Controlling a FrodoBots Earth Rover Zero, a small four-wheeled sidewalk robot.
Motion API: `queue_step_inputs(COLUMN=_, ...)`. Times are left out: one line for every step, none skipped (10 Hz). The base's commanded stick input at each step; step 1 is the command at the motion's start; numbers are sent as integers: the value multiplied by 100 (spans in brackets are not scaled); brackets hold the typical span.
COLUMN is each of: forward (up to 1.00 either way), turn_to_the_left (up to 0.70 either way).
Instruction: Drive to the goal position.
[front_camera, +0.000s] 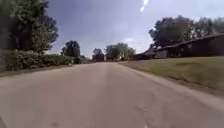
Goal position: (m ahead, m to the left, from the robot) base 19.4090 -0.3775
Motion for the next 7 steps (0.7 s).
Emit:
queue_step_inputs(forward=70, turn_to_the_left=0)
queue_step_inputs(forward=70, turn_to_the_left=0)
queue_step_inputs(forward=70, turn_to_the_left=0)
queue_step_inputs(forward=70, turn_to_the_left=0)
queue_step_inputs(forward=70, turn_to_the_left=0)
queue_step_inputs(forward=70, turn_to_the_left=0)
queue_step_inputs(forward=70, turn_to_the_left=0)
